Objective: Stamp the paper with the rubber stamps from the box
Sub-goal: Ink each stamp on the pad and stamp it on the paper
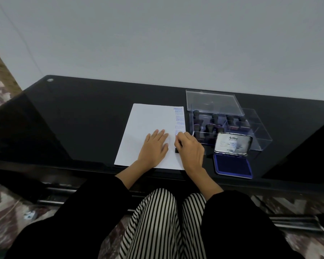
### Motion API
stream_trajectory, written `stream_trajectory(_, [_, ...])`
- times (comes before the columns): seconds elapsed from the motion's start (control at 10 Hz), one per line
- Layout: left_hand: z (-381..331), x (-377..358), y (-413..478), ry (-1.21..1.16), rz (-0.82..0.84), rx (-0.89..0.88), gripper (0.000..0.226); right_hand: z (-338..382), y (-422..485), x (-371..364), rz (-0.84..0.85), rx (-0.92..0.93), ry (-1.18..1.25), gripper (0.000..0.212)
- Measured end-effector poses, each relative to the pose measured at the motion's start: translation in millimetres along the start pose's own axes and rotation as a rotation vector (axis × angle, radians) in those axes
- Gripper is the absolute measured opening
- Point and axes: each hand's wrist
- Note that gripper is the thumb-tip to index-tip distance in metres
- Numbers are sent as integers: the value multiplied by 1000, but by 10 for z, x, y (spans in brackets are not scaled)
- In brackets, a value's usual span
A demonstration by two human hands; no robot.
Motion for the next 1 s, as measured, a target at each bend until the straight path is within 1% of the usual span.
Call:
stream_trajectory(0.2, [-6,1,-6,9,5,4,48,23,-60,22,37,2,24,34])
stream_trajectory(0.5, [-11,-6,0,17,13,7,48,45,-156,50,35,40,-17,29])
stream_trajectory(0.6, [-18,1,1,15,14,8,48,55,-124,67,76,29,13,34])
stream_trajectory(0.7, [-14,8,-1,19,14,4,48,57,-22,87,141,-40,88,37])
stream_trajectory(0.8, [-12,10,-6,15,14,5,47,6,54,51,256,-126,138,25])
stream_trajectory(0.9, [-14,12,-3,14,17,4,48,-8,94,32,271,-157,150,24])
stream_trajectory(1.0, [-11,18,-5,6,19,5,48,-27,164,4,324,-201,158,23])
Point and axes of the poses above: each hand's wrist, its own y-axis towards the middle knuckle, its own x-axis out of the back of the hand, z = x × y, and after that the axes turned 11 degrees about y, right-handed
